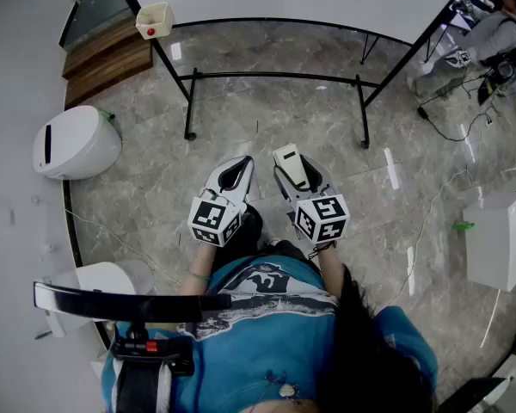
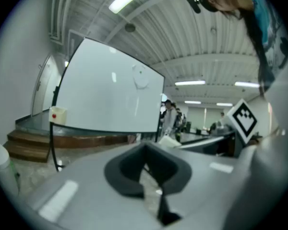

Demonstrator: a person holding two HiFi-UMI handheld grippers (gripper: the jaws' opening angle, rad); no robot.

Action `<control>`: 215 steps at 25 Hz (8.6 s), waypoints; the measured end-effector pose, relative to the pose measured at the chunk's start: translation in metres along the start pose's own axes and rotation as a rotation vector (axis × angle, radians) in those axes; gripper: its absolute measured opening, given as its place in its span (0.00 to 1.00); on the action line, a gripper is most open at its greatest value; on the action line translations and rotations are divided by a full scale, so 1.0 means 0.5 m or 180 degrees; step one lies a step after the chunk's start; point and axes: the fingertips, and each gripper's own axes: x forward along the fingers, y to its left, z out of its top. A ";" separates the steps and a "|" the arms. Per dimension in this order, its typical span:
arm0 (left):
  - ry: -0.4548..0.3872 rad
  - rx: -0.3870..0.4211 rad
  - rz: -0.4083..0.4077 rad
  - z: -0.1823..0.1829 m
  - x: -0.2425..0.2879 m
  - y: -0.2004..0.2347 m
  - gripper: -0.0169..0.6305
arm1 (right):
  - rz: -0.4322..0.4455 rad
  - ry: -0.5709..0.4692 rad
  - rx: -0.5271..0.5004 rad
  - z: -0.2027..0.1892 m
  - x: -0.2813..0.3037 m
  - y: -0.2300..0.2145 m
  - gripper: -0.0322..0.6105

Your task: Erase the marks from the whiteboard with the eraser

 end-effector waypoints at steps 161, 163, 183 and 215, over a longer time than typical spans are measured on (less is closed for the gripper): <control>-0.0291 0.0063 0.0081 0.115 0.392 0.586 0.03 | -0.1117 -0.2633 -0.3293 0.945 0.580 -0.164 0.46; -0.0299 0.0043 0.0128 0.112 0.385 0.601 0.03 | -0.0992 -0.2511 -0.3347 0.909 0.631 -0.132 0.46; -0.0316 0.0001 0.0270 0.105 0.364 0.631 0.03 | -0.0356 -0.1758 -0.3955 0.679 0.847 -0.023 0.46; -0.0260 0.0048 -0.0088 0.112 0.415 0.552 0.03 | -0.1713 -0.2908 -0.2585 1.070 0.332 -0.427 0.46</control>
